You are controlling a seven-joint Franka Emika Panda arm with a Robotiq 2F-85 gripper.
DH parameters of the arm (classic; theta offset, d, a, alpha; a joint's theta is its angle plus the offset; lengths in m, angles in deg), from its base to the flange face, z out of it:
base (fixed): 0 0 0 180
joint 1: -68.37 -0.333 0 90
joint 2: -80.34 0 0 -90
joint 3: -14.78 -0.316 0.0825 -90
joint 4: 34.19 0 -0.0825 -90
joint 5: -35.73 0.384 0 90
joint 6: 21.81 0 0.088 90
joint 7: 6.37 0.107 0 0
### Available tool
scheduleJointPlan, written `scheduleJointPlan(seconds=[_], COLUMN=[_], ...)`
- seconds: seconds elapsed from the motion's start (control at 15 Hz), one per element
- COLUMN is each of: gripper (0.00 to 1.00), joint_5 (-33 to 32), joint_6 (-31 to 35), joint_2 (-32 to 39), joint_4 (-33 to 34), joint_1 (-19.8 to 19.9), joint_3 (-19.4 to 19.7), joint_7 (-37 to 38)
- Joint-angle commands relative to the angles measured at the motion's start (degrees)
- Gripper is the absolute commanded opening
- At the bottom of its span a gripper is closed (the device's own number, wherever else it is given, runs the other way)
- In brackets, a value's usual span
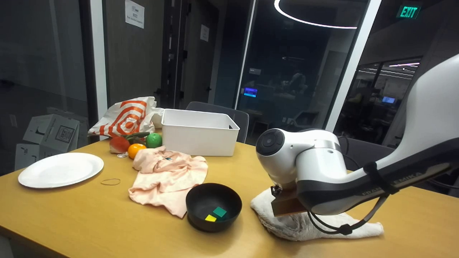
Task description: Wrap up the blocks on the white towel
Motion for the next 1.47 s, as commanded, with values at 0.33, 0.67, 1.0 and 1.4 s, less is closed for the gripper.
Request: scheduleJointPlan(seconds=[0.33, 0.67, 1.0, 1.4], gripper=[1.00, 1.00, 1.00, 1.00], joint_5=[-0.3, 1.5, 7.4, 19.7], joint_6=[-1.0, -1.1, -2.3, 0.4], joint_2=[3.4, 8.5, 12.0, 16.3], joint_4=[4.9, 13.9, 22.3, 30.7], joint_1=[-1.6, -0.8, 0.5, 2.3], joint_3=[1.7, 3.6, 6.0, 7.2], joint_7=[-0.1, -2.6, -6.3, -15.1])
